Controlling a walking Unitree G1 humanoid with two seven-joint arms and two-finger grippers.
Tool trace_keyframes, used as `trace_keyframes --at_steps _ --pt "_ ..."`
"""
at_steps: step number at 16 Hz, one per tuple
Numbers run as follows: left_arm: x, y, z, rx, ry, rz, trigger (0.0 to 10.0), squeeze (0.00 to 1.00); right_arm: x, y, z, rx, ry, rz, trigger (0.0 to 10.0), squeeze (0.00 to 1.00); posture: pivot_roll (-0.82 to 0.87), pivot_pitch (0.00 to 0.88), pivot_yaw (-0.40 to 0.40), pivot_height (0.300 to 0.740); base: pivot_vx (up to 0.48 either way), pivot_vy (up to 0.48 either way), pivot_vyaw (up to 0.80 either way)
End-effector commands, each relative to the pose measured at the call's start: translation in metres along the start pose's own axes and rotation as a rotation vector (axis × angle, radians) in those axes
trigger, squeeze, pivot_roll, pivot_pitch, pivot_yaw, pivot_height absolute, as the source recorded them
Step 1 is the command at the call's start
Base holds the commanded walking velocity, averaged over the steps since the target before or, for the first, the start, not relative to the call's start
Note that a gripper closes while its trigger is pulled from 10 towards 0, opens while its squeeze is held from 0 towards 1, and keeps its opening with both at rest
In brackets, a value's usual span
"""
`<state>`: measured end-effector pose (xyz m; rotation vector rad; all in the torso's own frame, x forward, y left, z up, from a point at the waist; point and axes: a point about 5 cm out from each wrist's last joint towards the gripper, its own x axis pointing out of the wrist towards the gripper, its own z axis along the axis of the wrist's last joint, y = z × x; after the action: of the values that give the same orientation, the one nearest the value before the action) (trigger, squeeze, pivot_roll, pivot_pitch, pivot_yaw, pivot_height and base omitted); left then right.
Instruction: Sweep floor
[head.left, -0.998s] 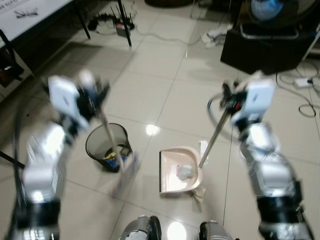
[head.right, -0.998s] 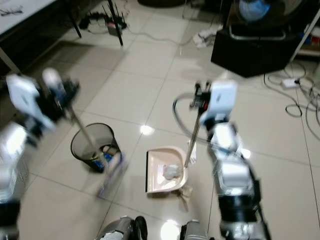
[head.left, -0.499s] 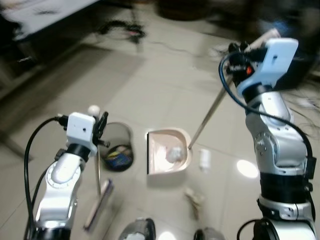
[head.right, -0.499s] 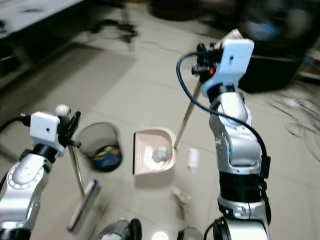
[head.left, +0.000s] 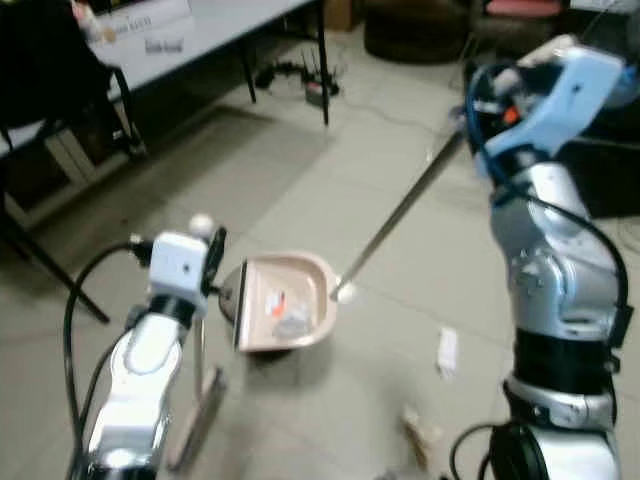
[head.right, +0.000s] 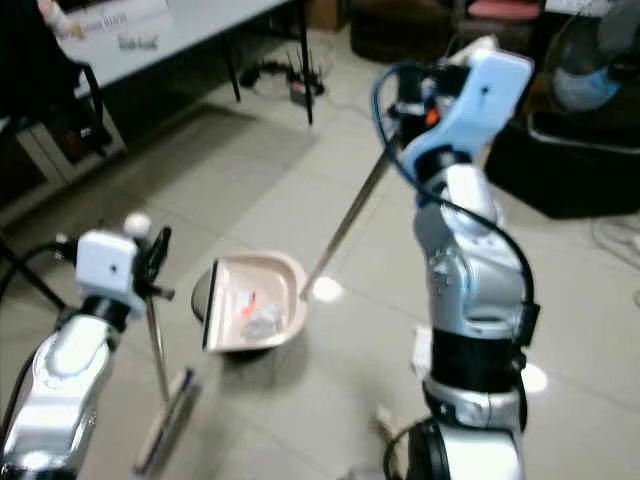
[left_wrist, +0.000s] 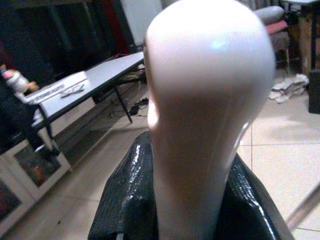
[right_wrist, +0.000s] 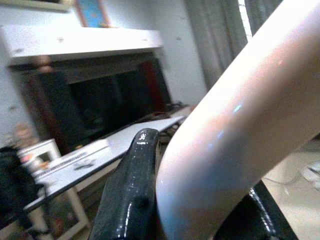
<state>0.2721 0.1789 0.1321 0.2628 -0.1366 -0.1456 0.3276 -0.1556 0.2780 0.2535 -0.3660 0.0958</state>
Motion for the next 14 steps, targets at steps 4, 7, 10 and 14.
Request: trace_keyframes --at_steps 4,7,10,14 --pt "0.0055 0.0049 0.0037 0.007 -0.02 0.043 10.0 0.0 0.0042 0.0058 0.015 -0.002 -0.043 0.032 10.0 0.0 -0.04 0.033 0.073 0.74 0.472 0.0 0.0" --pt "0.0052 0.0078 0.0028 0.01 -0.016 0.057 10.0 0.0 0.0058 0.0085 0.015 -0.005 -0.038 0.048 10.0 0.0 -0.04 0.035 0.07 0.74 0.47 0.0 0.43" --pt "0.0045 0.0092 0.0023 0.009 -0.015 0.065 10.0 0.0 0.0064 0.008 0.0148 0.007 -0.038 0.042 10.0 0.0 -0.04 0.034 0.068 0.74 0.47 0.0 0.27" --pt "0.0041 0.0092 0.0004 0.008 -0.008 0.066 10.0 0.0 0.0053 0.0063 0.0132 0.011 -0.033 0.038 10.0 0.0 -0.04 0.037 0.07 0.74 0.451 0.0 0.0"
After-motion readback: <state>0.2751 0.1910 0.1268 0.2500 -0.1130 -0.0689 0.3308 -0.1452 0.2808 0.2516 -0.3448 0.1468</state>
